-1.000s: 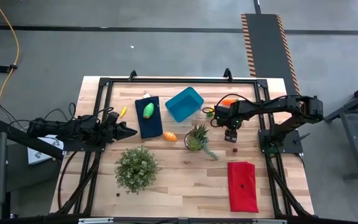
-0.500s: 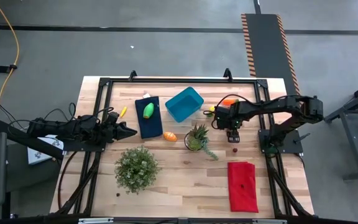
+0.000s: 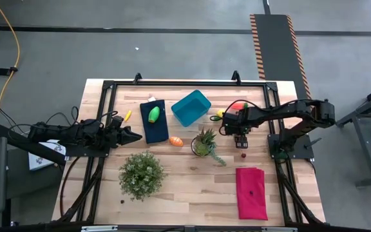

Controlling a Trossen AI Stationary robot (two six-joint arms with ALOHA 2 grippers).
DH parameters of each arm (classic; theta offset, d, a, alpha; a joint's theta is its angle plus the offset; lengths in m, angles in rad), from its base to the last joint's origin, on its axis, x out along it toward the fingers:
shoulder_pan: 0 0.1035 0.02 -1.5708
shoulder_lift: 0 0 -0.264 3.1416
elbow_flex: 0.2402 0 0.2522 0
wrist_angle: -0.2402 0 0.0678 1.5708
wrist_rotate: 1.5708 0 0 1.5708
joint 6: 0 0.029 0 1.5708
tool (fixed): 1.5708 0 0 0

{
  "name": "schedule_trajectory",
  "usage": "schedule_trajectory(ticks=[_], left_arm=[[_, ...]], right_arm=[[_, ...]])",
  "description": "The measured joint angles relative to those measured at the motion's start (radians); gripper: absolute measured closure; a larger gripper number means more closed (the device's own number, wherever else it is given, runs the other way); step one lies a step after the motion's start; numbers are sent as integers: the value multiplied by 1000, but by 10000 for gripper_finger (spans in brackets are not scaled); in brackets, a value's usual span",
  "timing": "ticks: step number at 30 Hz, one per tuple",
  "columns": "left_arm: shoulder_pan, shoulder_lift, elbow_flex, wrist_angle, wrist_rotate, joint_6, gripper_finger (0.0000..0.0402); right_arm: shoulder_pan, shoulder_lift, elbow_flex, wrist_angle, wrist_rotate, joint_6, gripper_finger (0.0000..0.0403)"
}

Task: Pick and placing Produce into tupperware
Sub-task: Put the red strawberry into the blue bin

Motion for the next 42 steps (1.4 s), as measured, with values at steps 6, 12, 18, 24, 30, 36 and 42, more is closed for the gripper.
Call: schedule_trajectory(ticks=[6, 12, 18, 24, 30, 36, 42], left_arm=[[0, 0, 0, 0, 0, 0, 270], [0, 0, 0, 0, 0, 0, 270], [0, 0, 0, 0, 0, 0, 270], [0, 0, 0, 0, 0, 0, 270], [0, 0, 0, 0, 0, 0, 270], [0, 0, 0, 0, 0, 0, 270], [0, 0, 0, 0, 0, 0, 270]], right_arm=[[0, 0, 0, -1, -19, 3, 166], [0, 0, 0, -3, -27, 10, 201], [0, 0, 0, -3, -34, 28, 228], [0, 0, 1, -3, -56, 53, 252], [0, -1, 1, -3, -61, 66, 264], [0, -1, 1, 14, -79, 107, 265], [0, -1, 3, 60, -132, 184, 265]])
